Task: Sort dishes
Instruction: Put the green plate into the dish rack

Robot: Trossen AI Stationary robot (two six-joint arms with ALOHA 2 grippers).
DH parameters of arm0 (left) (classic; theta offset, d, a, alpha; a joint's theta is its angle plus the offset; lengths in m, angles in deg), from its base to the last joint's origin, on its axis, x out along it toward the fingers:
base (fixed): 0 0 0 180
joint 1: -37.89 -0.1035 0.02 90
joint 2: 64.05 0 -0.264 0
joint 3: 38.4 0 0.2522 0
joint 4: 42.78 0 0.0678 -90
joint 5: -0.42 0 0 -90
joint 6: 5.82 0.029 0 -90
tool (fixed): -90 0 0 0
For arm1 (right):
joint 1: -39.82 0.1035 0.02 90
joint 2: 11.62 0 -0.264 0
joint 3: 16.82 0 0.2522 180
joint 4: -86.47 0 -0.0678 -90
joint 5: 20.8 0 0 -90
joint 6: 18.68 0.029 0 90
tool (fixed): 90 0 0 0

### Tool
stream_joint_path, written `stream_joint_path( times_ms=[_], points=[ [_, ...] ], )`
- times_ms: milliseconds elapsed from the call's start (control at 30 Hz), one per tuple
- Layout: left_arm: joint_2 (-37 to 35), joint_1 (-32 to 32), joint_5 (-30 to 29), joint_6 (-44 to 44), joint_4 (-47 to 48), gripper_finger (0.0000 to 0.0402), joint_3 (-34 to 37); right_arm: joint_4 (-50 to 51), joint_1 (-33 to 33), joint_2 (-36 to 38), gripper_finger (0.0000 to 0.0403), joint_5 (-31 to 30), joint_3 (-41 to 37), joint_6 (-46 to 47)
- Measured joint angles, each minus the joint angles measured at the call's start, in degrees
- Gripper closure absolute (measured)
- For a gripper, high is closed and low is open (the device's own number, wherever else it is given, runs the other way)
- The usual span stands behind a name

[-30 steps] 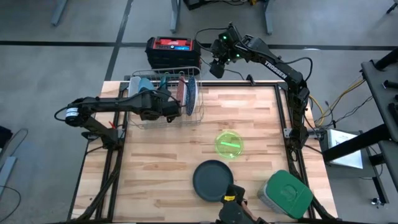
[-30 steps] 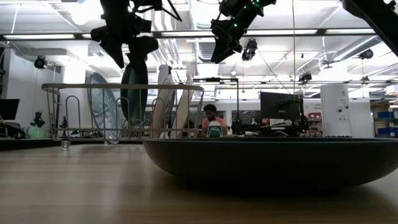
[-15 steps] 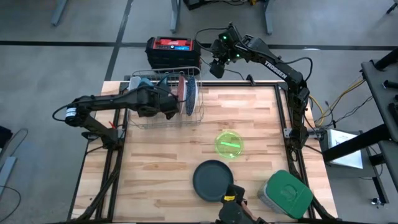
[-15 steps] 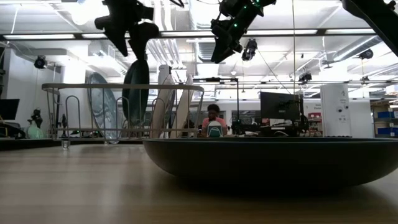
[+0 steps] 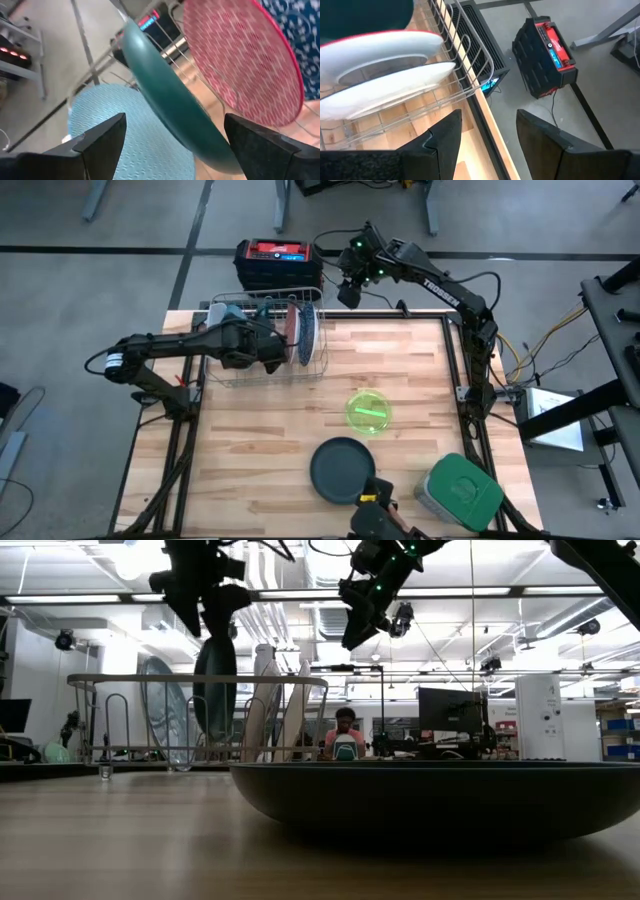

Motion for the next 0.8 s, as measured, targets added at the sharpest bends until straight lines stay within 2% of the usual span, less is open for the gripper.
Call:
stream_joint_path(
  times_ms=[200, 433, 633, 800],
  points=[
    [0.0, 0.0, 4.3, -0.81, -3.98, 0.0077, 5.86, -0.16, 0.0, 0.0, 0.0224, 0.0, -1.84, -0.36],
    [0.02, 0.34, 12.49, -3.04, -6.36, 0.0077, 10.61, -0.46, 0.0, 0.02, 0.0224, -0.02, -2.02, -0.48],
    [0.02, 0.82, 18.02, -3.38, -4.6, 0.0077, 10.16, -0.45, 0.0, 0.07, 0.0224, -0.02, -2.02, -0.5],
    [0.02, 1.5, 18.83, -3.37, -1.13, 0.0077, 7.87, -0.47, 0.0, 0.07, 0.0224, -0.02, -2.02, -0.52]
  ],
)
